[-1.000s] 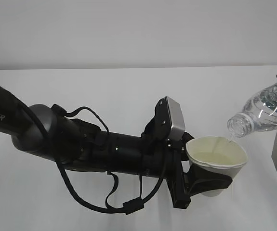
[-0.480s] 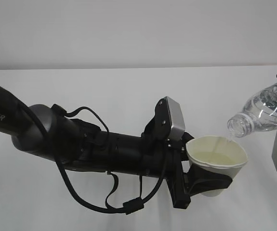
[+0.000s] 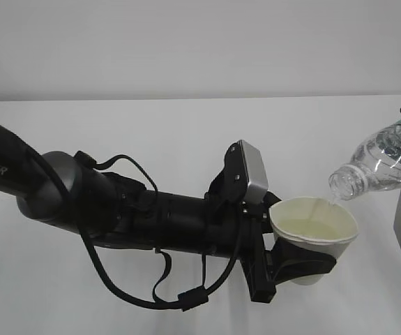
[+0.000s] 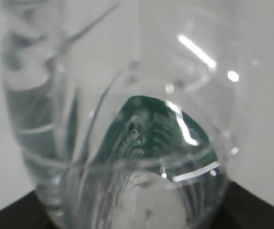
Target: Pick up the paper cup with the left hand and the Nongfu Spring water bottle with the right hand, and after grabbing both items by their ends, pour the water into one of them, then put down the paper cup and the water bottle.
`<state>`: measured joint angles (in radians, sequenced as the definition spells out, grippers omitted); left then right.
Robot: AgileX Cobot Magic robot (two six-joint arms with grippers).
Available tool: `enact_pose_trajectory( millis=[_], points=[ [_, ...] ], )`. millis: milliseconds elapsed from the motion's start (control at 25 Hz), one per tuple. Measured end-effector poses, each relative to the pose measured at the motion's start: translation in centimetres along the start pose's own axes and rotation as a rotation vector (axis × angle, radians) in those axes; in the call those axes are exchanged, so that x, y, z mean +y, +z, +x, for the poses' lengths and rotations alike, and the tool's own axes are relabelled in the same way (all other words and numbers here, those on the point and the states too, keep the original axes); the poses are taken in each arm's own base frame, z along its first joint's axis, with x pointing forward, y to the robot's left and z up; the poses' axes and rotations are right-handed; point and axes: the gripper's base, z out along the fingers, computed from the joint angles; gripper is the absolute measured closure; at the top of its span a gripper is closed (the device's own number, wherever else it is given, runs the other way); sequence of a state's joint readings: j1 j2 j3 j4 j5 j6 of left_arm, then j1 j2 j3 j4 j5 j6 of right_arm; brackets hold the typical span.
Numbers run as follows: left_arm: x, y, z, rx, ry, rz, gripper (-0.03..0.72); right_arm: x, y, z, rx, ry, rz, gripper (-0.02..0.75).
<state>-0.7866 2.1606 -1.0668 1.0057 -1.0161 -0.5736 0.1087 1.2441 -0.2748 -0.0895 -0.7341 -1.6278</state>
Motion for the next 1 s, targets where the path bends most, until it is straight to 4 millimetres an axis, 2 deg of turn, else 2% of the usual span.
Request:
enact_pose_trajectory(
  millis=[1000],
  points=[
    [0.01, 0.0, 0.02, 0.002, 0.0, -0.001, 0.263, 0.0, 0.0, 0.0, 0.0, -0.014, 0.0, 0.3]
  ],
)
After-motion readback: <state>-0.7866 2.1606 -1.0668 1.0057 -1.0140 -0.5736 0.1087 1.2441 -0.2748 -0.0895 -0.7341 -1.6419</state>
